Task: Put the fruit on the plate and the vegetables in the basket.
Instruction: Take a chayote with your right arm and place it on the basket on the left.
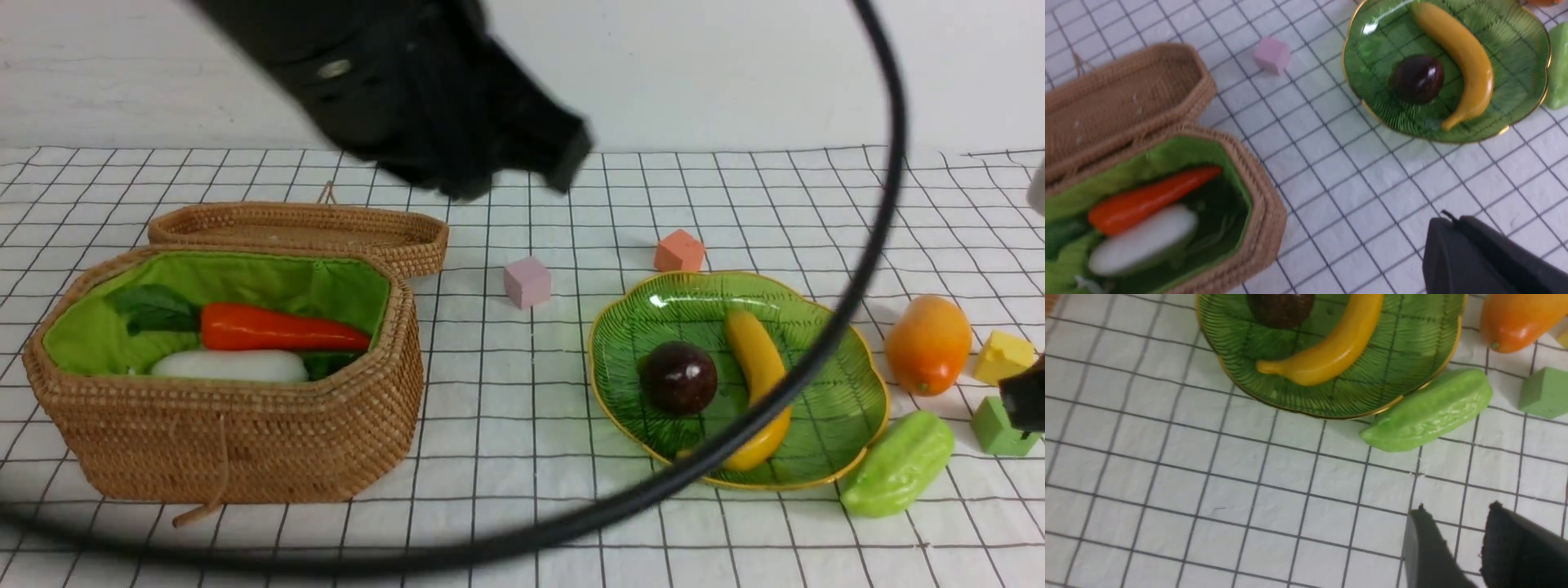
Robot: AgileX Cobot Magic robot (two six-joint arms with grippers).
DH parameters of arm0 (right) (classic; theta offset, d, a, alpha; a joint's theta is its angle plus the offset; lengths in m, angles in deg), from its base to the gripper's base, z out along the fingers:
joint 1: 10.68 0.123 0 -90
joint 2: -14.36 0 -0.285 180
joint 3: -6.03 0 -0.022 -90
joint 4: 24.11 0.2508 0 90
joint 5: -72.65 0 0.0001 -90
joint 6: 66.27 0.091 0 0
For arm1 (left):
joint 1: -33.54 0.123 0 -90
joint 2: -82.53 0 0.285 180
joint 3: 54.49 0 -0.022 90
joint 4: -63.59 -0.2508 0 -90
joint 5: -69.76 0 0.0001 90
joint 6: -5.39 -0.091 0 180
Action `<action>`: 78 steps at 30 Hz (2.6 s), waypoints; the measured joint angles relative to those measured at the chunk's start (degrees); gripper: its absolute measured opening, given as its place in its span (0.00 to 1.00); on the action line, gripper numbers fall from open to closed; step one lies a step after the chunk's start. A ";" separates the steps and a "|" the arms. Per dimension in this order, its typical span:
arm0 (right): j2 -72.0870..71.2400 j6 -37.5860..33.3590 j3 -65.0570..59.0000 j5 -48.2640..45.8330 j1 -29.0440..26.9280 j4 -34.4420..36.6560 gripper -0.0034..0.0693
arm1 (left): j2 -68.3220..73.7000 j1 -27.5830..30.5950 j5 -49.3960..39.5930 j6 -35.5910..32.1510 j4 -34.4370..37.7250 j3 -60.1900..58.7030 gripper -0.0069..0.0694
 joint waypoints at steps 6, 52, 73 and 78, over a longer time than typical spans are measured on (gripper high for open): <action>8.42 -2.88 -0.06 3.50 -14.51 8.23 0.37 | -26.33 0.00 18.32 7.15 0.32 -30.75 0.07; 43.77 4.28 1.98 23.35 -26.17 17.82 0.75 | -45.68 0.00 39.91 7.18 2.19 -55.11 0.07; 44.59 6.27 5.45 11.32 -26.17 18.61 0.85 | -45.68 0.00 34.54 4.79 2.20 -55.11 0.07; 46.88 6.20 6.03 10.97 -26.17 18.85 0.70 | -45.68 0.00 35.14 4.72 2.15 -55.11 0.07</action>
